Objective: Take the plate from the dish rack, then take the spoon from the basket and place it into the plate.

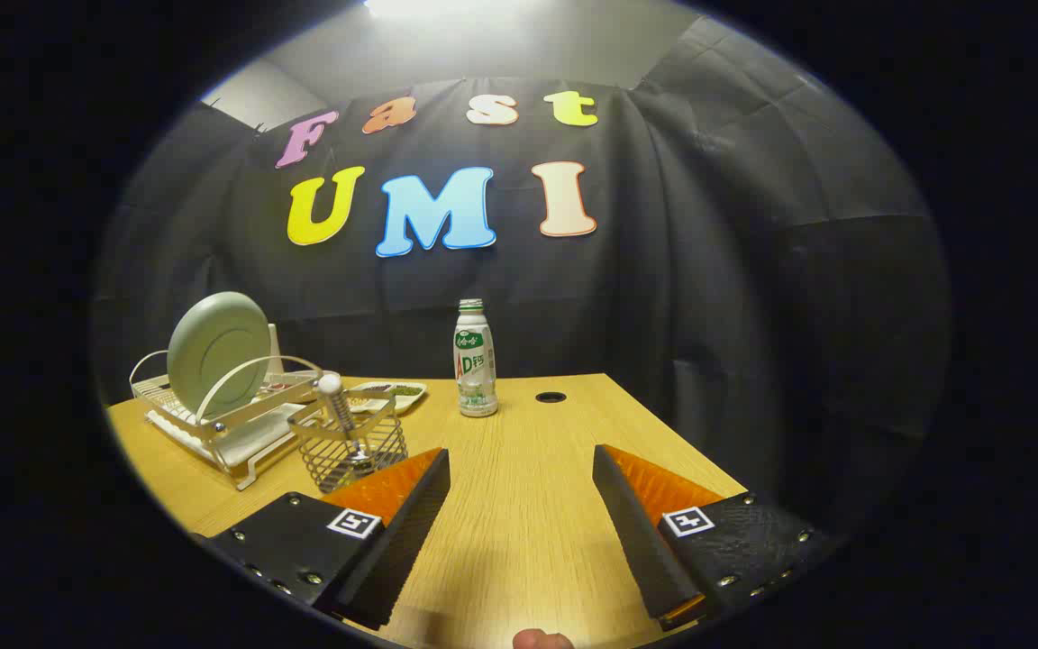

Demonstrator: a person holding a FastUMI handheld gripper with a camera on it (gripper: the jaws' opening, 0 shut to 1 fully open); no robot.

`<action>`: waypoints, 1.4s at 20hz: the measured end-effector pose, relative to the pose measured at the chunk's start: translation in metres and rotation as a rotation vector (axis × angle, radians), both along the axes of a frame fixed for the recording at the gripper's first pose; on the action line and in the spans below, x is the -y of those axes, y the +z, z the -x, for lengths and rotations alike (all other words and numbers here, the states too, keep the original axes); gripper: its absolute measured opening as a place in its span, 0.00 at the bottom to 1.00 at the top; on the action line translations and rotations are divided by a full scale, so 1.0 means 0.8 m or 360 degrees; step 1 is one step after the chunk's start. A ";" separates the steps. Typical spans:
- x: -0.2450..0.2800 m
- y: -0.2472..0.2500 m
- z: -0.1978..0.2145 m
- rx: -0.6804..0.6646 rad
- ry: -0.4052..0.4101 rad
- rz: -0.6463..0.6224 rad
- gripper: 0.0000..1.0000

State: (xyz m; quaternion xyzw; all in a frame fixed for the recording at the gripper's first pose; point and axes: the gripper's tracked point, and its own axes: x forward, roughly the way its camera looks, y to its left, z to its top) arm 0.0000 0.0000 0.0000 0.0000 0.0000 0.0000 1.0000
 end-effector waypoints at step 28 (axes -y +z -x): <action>-0.257 0.360 0.029 0.0205 -0.0008 0.0001 0.98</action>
